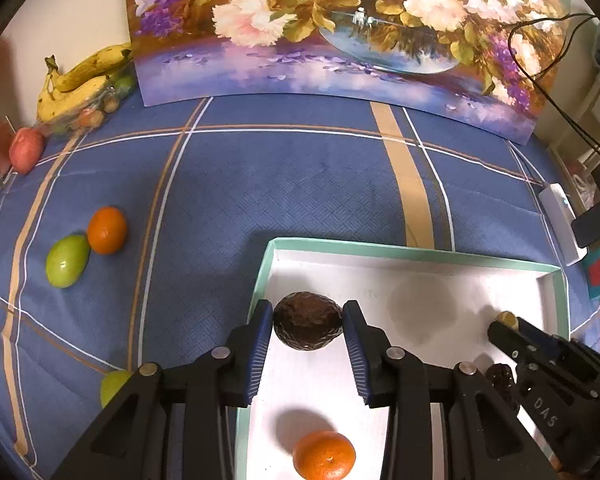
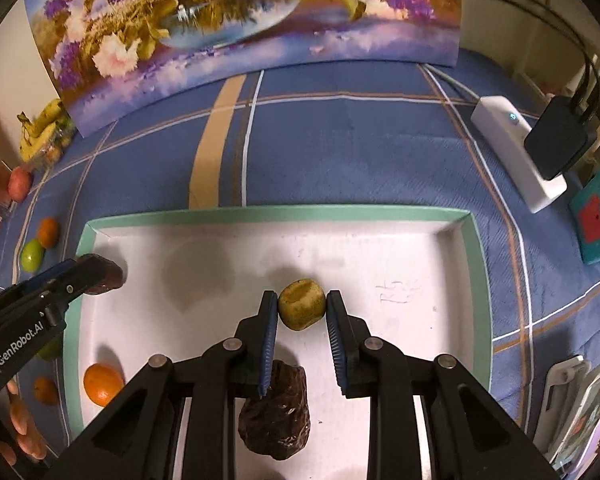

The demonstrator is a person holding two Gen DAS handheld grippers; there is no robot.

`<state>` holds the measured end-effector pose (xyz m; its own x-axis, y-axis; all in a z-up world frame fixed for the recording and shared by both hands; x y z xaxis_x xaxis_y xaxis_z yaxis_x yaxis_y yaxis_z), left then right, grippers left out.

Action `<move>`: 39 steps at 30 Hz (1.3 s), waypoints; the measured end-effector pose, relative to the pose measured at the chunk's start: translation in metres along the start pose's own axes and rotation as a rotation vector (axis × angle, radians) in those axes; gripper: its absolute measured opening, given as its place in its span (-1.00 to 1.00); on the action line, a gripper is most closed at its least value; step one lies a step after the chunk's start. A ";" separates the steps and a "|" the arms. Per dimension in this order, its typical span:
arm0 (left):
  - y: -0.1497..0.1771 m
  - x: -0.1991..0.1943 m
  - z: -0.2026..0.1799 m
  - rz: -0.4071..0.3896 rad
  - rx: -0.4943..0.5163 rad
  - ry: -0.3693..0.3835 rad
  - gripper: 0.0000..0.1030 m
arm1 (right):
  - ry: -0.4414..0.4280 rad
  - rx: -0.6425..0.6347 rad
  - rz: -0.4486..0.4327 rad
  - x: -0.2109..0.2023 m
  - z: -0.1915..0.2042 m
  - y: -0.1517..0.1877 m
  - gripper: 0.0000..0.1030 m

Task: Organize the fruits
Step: 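Carry the dark brown fruit and the tan kiwi over the white tray, then lower and release the dark fruit with the left gripper while the right gripper releases the kiwi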

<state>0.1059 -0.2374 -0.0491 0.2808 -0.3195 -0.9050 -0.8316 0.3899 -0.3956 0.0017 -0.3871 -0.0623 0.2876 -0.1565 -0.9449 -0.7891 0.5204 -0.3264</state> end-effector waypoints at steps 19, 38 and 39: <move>-0.005 -0.009 0.006 -0.006 -0.032 0.004 -0.11 | 0.017 -0.018 0.009 0.000 0.003 0.003 -0.49; -0.018 -0.045 0.025 -0.090 -0.121 0.010 0.13 | 0.008 0.003 -0.117 -0.055 -0.006 -0.014 -0.48; -0.019 -0.047 0.028 -0.094 -0.128 0.007 0.14 | 0.008 0.003 -0.119 -0.055 -0.007 -0.014 -0.48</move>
<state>0.1214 -0.2058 -0.0037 0.3573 -0.3560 -0.8635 -0.8562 0.2446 -0.4551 -0.0067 -0.3920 -0.0054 0.3748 -0.2244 -0.8995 -0.7480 0.5000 -0.4364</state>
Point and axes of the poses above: each gripper's, at about its wrist camera, not at the fingertips, and x roughly the way its jaws point, z to its left, y to its underside, the point moved 2 cm from there along x, roughly the way its jaws point, and after that the axes turned 5 degrees about y, right-handed, at the moved point
